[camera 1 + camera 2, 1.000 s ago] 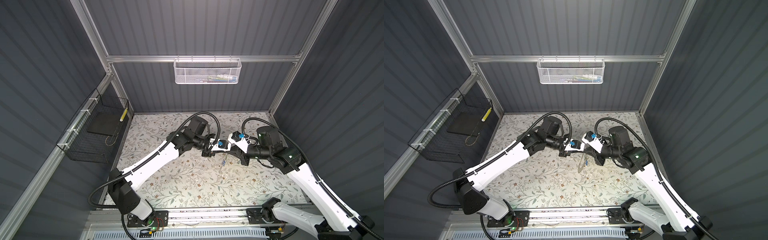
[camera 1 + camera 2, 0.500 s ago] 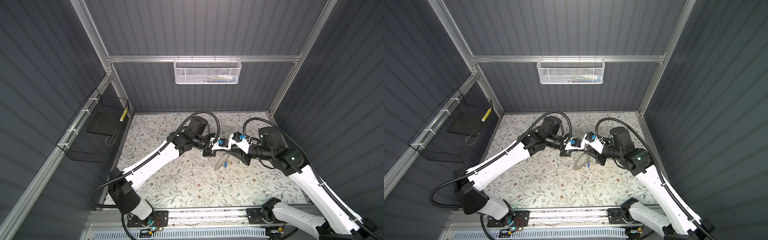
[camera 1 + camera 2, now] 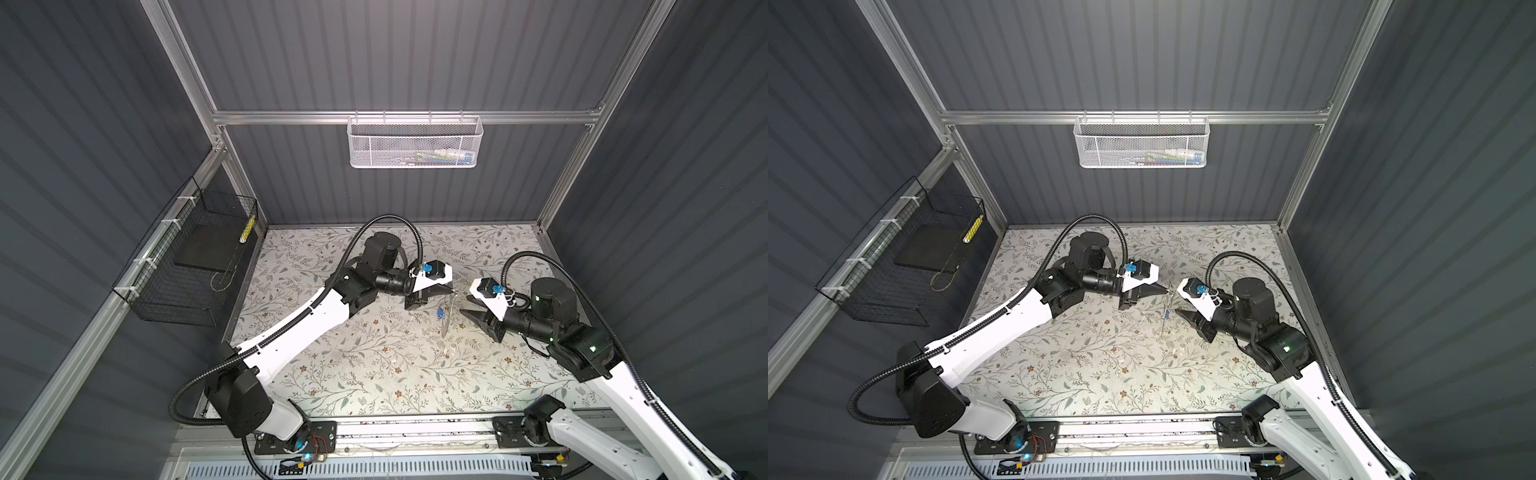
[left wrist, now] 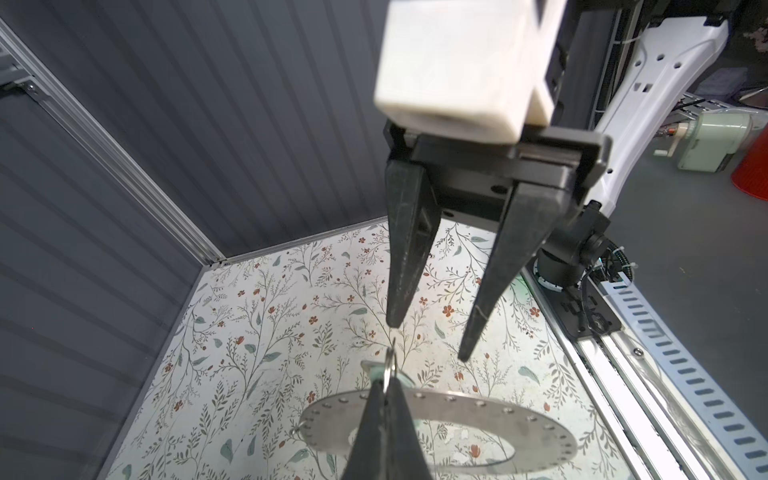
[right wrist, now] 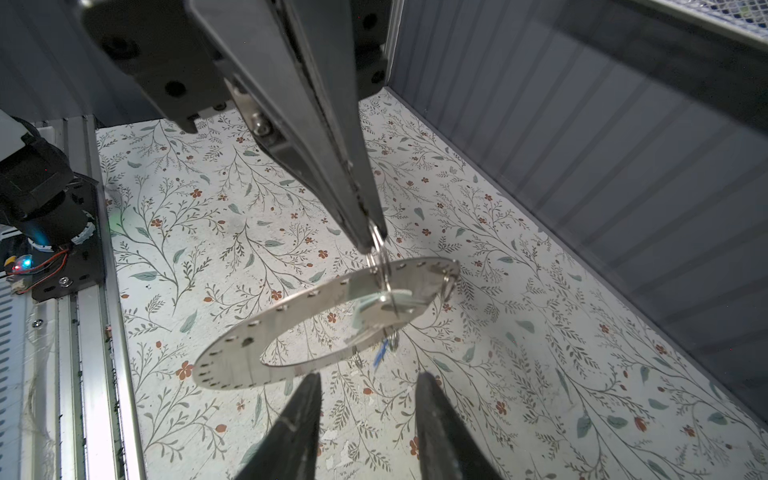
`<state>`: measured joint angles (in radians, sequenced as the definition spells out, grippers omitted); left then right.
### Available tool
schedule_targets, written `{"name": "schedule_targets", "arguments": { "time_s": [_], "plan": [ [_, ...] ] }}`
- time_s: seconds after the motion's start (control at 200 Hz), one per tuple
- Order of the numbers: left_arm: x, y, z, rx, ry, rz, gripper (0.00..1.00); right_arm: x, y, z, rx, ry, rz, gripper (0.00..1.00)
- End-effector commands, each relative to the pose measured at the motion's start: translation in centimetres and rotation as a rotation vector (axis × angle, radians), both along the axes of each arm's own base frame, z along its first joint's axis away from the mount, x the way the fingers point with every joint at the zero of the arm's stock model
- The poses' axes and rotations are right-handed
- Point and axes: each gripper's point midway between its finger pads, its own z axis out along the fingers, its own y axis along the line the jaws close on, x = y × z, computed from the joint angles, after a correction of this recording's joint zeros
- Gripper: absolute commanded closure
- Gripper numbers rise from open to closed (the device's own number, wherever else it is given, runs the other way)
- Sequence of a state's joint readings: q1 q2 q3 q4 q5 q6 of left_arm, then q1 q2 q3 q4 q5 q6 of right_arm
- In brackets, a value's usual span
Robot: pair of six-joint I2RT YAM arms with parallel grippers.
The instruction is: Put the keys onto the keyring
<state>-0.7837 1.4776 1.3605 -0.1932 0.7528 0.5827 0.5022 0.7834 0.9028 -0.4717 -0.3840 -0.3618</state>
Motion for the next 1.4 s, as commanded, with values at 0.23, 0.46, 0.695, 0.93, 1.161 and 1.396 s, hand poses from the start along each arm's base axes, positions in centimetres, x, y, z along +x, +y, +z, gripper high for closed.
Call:
{"name": "schedule_targets", "arguments": {
  "time_s": [0.23, 0.46, 0.695, 0.93, 1.161, 1.396],
  "plan": [
    [-0.7, 0.1, 2.9, -0.100, -0.003, -0.019, 1.00, 1.4, 1.3, 2.1, 0.135, -0.050, -0.002, 0.58],
    [-0.8, 0.2, 3.0, -0.105, -0.008, -0.026, 1.00, 1.6, 1.4, 2.7, 0.135, -0.084, 0.005, 0.58],
    [-0.6, 0.2, 2.8, -0.097, -0.002, -0.016, 1.00, 0.0, 0.4, 3.0, 0.064, -0.184, 0.039, 0.67],
    [-0.6, 0.1, 2.7, -0.098, 0.003, -0.027, 1.00, 0.4, 0.1, 3.6, -0.007, -0.238, 0.042, 0.80],
    [-0.7, 0.0, 2.5, -0.090, 0.007, -0.034, 1.00, 1.0, 0.3, 4.2, -0.022, -0.265, 0.040, 0.86],
    [-0.6, 0.0, 2.3, -0.081, 0.008, -0.037, 1.00, 1.3, 0.0, 4.6, -0.023, -0.282, 0.017, 0.83]
  ]
}}
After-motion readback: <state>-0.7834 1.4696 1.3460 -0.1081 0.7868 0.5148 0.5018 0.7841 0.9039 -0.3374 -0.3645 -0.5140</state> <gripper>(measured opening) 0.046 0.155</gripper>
